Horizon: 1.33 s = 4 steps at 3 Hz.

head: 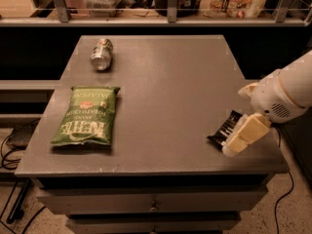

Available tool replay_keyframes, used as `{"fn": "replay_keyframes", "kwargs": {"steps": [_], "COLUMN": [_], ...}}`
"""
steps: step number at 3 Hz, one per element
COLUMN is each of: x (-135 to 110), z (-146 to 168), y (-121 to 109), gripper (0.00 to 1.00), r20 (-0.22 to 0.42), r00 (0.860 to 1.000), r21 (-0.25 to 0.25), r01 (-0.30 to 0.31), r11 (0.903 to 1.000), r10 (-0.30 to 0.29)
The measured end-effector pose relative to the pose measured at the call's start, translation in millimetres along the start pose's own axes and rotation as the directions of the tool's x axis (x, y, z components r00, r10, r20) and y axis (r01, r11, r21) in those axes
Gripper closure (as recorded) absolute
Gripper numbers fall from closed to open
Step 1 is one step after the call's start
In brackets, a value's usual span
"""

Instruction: Move rxbar chocolate near 7up can

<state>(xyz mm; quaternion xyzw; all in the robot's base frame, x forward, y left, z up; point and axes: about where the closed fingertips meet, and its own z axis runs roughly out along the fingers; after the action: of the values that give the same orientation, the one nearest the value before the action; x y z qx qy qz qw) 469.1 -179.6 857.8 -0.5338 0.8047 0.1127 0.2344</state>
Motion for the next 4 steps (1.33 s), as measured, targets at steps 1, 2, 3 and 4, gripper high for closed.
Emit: {"fn": "replay_keyframes", "kwargs": {"steps": [1,2,3,4], "x": [7.9,15.1,20.1,21.3], "z": [19.0,30.4,31.3,29.7], "y": [2.1,3.9,1.5,-0.6], "gripper": [0.00,0.19,0.42,0.65], "r20": [-0.001,-0.011,-0.016,-0.019], "r00": [0.999,0.997,0.996,0.995], "r21": [-0.017,-0.029,-0.025,-0.020], "r01": [-0.044,-0.076,-0.093,-0.097], "r11": [0.9989,0.9967,0.9953,0.9951], "r10": [0.044,0.075,0.093,0.097]}}
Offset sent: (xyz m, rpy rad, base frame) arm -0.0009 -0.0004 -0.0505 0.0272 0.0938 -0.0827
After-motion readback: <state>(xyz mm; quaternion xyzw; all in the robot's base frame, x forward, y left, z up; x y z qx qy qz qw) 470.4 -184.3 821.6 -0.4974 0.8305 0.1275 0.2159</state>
